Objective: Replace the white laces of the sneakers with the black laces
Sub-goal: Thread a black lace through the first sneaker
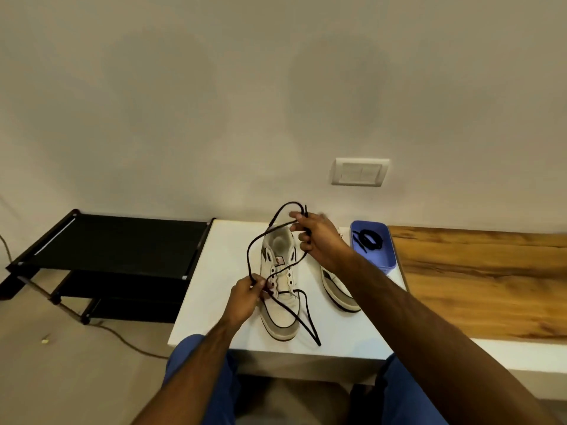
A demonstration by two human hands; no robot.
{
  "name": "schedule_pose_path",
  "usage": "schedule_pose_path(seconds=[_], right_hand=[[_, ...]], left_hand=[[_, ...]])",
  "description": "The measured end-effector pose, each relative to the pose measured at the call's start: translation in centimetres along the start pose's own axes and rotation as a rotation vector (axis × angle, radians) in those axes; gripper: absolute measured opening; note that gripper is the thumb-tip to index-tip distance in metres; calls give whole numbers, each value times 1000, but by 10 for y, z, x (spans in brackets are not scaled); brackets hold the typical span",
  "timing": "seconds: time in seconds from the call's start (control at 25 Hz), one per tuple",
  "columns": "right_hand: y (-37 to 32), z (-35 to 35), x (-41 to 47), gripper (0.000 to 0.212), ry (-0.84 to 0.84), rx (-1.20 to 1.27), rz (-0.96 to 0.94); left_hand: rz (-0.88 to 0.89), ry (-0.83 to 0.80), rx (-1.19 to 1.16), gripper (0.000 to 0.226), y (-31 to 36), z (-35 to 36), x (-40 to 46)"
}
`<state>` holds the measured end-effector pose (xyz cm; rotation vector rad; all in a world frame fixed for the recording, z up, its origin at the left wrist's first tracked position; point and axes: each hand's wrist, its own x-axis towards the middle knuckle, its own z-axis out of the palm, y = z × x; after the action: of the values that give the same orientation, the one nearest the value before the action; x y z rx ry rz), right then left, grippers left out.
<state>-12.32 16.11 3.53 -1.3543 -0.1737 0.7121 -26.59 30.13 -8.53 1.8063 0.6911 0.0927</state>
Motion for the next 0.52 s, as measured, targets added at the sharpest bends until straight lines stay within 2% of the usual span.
schedule_pose_path(seconds=[0.08,0.2,0.4,0.52], right_hand=[[42,-22,7,15,110,-358,79],[102,-39,3,30,59,-739,154],[126,-30,0,38,118,-828,58],[130,-28,-1,39,154,-909,41]], left_hand=[[-8,54,-23,18,-8,0,-1],[10,39,40,13,-19,3,0],[100,-6,219,24,-17,4,7],[95,10,224,27,-13,-1,7]])
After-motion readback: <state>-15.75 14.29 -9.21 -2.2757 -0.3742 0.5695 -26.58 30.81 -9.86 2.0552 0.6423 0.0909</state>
